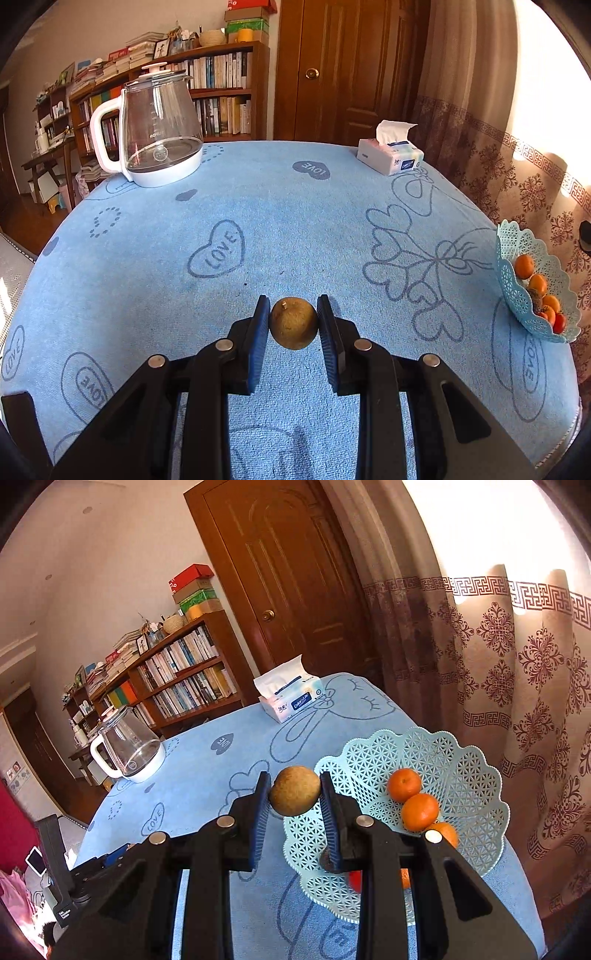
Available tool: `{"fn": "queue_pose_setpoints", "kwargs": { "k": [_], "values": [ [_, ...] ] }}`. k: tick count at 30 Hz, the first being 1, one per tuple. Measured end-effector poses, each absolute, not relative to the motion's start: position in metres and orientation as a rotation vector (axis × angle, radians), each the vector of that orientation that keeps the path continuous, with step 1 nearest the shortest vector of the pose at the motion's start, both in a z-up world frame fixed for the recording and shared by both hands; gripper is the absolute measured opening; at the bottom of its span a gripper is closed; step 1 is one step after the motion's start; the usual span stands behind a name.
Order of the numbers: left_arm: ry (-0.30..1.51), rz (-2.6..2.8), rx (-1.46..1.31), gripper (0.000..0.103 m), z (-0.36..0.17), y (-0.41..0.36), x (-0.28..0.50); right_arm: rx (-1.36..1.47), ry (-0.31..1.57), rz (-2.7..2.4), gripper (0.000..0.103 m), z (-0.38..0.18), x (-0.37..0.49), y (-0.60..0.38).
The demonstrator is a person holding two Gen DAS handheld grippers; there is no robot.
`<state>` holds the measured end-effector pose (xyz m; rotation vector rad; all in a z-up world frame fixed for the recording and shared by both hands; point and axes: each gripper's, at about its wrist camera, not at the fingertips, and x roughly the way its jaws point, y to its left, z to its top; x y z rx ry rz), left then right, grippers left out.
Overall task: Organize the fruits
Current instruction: 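Carry the yellow-brown fruit into the basket with the right tool, then open the right tool to release the fruit into the basket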
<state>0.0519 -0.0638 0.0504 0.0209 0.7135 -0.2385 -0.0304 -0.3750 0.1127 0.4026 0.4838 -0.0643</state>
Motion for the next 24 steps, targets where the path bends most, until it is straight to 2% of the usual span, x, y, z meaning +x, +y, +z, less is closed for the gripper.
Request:
{"fn": "queue_pose_setpoints", "kwargs": {
  "k": [9,21,24],
  "values": [
    [0.721,-0.243,0.028,0.027,0.048,-0.066,0.051,0.463,0.624,-0.159,0.027,0.069,-0.013,-0.407],
    [0.731,-0.242,0.037,0.027,0.045,-0.069,0.05,0.471,0.665,-0.202,0.028,0.06,-0.011,-0.414],
    [0.733,-0.245,0.042,0.027,0.045,-0.071,0.049,0.476,0.643,-0.211,0.039,0.066,-0.014,-0.416]
  ]
}}
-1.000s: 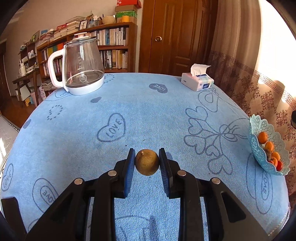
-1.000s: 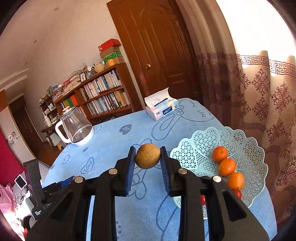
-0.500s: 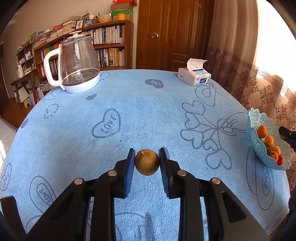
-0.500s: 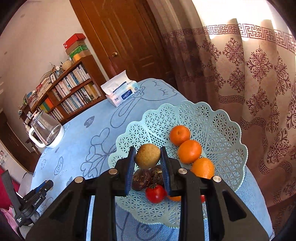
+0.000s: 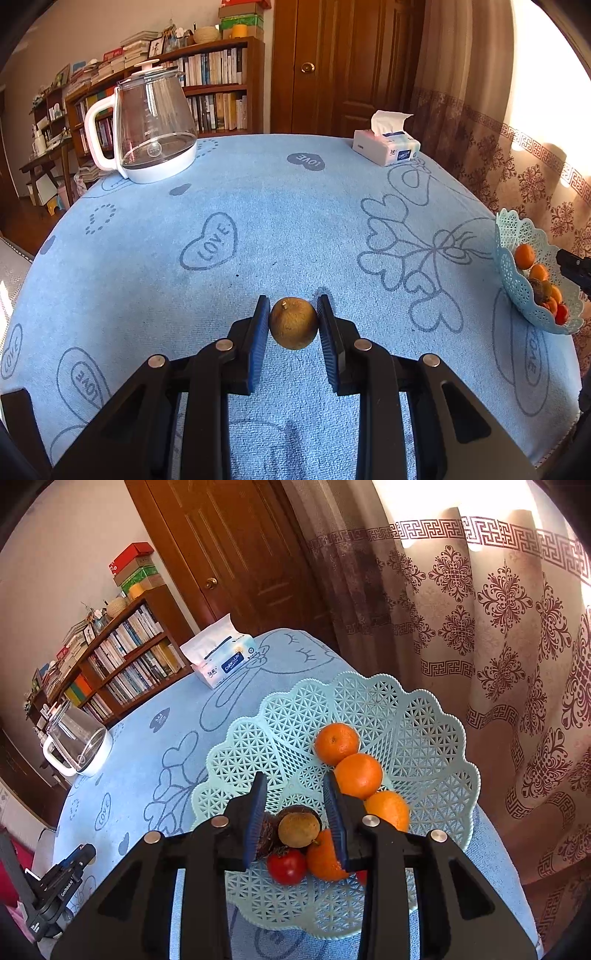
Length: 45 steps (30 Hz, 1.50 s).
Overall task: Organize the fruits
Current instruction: 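Open the right tool to release the fruit into the basket, then lower the held yellow-brown fruit into the basket and open the left tool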
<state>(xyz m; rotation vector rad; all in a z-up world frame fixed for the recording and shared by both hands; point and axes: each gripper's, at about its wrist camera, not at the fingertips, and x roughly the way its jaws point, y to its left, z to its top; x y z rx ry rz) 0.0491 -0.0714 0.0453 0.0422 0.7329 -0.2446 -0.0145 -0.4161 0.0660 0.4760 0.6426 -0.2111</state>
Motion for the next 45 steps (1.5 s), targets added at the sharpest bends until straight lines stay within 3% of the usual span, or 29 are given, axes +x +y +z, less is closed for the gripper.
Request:
{"fn": "queue_pose_setpoints", "kwargs": {
  "k": [11,16,20,45],
  "values": [
    [0.743,-0.33,0.059,0.027,0.064,-0.101,0.045,0.538,0.483,-0.25,0.061,0.099,-0.041,-0.443],
    [0.72,-0.397,0.101,0.027,0.079,-0.136,0.041,0.551,0.439,-0.244,0.063,0.112,-0.049,-0.452],
    [0.713,-0.465,0.108,0.027,0.089,-0.163,0.04,0.556,0.404,-0.241,0.071,0.121,-0.055,-0.455],
    [0.817,-0.733,0.176,0.027,0.075,-0.299,0.055,0.602,0.37,-0.236,0.074,0.125,-0.06,-0.477]
  ]
}}
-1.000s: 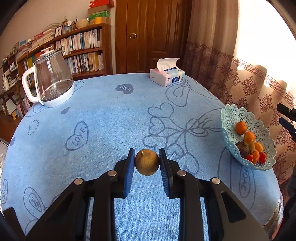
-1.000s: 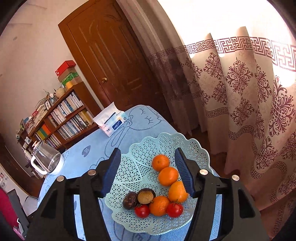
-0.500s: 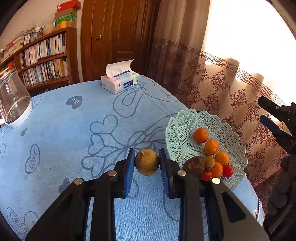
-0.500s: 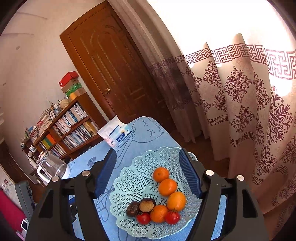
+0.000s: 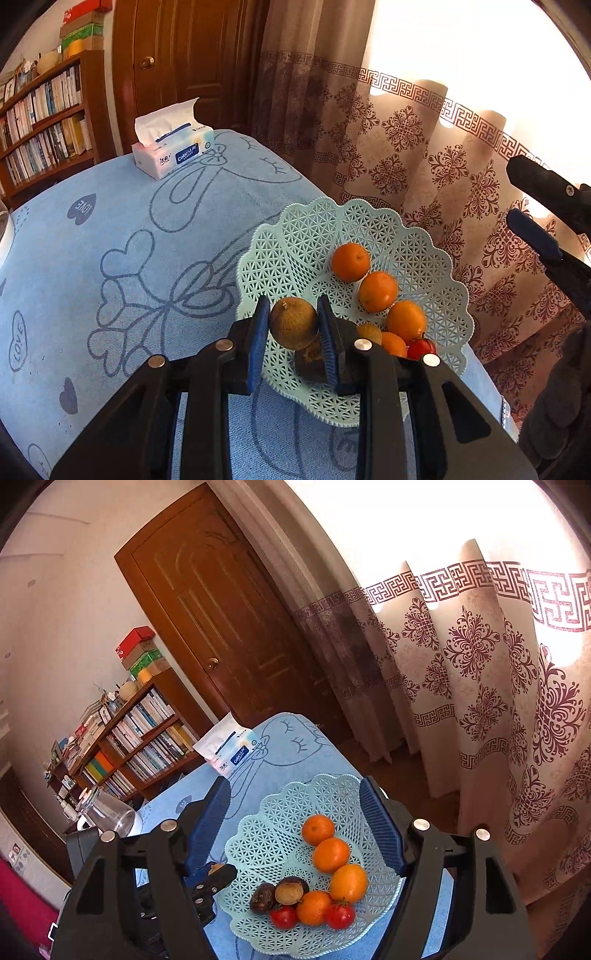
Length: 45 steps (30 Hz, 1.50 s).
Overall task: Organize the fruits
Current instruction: 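Lower the held yellow-brown fruit into the basket and open the left tool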
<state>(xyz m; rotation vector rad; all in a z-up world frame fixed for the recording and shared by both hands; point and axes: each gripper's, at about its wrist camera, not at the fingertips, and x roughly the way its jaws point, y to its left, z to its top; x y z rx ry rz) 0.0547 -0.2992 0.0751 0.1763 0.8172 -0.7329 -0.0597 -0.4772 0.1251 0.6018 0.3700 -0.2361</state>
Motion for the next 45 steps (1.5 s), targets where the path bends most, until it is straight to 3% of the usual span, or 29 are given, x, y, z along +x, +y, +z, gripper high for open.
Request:
{"fn": "queue_pose_setpoints", "kwargs": {
  "k": [26,28,30,37,42,45],
  "values": [
    [0.793,-0.739,0.238,0.028,0.062,-0.318,0.05,0.612,0.381,-0.229,0.074,0.122,-0.058,-0.474],
    [0.782,-0.735,0.237,0.033,0.064,-0.317,0.049,0.612,0.38,-0.231,0.074,0.122,-0.058,-0.474],
    [0.758,-0.723,0.237,0.052,0.066,-0.316,0.047,0.615,0.379,-0.231,0.074,0.122,-0.058,-0.475],
    [0.696,-0.707,0.275,0.056,0.073,-0.315,0.037,0.616,0.377,-0.232,0.074,0.122,-0.059,-0.476],
    [0.626,-0.68,0.313,0.071,0.079,-0.313,0.026,0.621,0.371,-0.237,0.074,0.122,-0.061,-0.477],
    [0.585,-0.66,0.342,0.088,0.081,-0.311,0.02,0.632,0.355,-0.249,0.086,0.123,-0.064,-0.481]
  ]
}}
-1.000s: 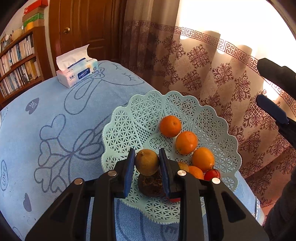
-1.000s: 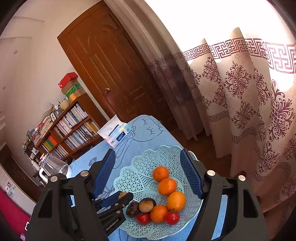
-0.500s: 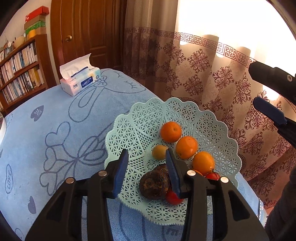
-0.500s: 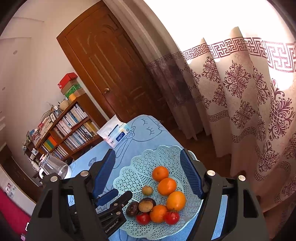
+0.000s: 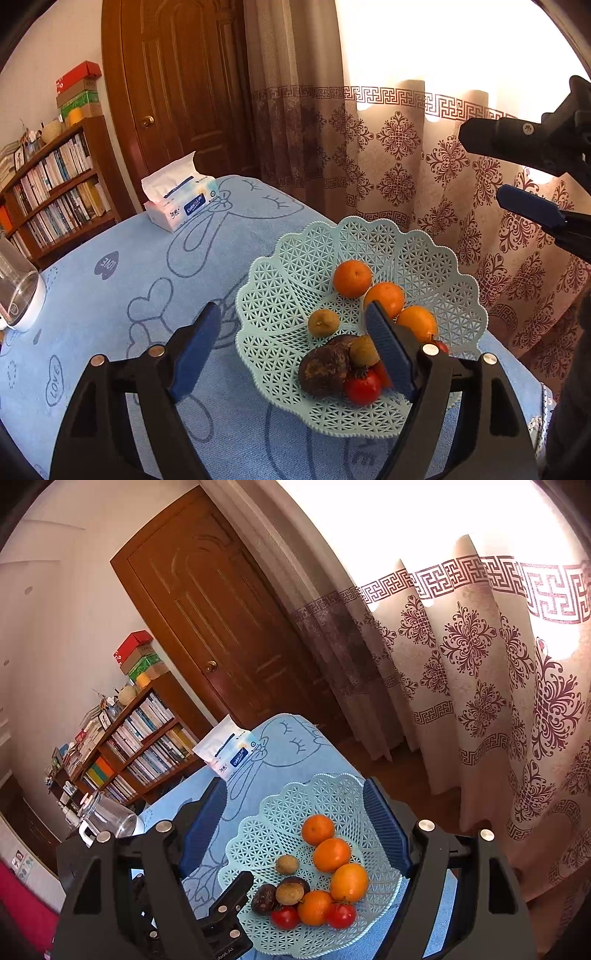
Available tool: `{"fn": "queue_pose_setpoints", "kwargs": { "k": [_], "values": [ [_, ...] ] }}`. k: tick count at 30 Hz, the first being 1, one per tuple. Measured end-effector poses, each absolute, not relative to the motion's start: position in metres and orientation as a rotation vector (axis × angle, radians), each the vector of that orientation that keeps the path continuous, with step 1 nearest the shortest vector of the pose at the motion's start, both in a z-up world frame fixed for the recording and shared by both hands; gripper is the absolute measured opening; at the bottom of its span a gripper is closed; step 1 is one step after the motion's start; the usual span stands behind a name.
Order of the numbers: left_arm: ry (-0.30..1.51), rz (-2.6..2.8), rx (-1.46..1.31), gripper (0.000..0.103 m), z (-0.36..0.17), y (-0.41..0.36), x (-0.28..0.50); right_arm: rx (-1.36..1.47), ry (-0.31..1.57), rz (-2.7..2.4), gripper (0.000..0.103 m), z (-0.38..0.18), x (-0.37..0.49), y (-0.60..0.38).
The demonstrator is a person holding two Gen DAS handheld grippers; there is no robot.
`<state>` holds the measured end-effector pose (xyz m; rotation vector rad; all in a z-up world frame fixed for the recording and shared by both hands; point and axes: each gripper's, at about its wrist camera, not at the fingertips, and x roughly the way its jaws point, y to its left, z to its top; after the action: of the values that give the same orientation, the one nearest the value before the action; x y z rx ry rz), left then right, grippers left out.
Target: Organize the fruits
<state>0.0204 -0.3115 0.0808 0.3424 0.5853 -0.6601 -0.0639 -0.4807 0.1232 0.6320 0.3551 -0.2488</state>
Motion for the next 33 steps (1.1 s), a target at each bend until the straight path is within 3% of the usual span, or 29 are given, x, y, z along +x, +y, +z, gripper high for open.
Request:
{"fn": "queue_pose_setpoints", "kwargs": {
  "k": [4,8,19,33],
  "values": [
    [0.532,-0.621,0.379,0.091,0.084,-0.309,0.013,0.659,0.333,-0.263,0.096,0.124,-0.069,-0.487],
    [0.476,-0.573,0.411,0.091,0.087,-0.304,0.006,0.692,0.325,-0.271,0.098,0.123,-0.072,-0.494],
    [0.388,-0.491,0.426,0.098,0.101,-0.284,-0.013,0.684,0.322,-0.313,0.1,0.124,-0.079,-0.5],
    [0.354,-0.402,0.405,0.098,0.104,-0.258,-0.021,0.33,0.452,-0.374,0.1,0.098,-0.073,-0.461]
  ]
}}
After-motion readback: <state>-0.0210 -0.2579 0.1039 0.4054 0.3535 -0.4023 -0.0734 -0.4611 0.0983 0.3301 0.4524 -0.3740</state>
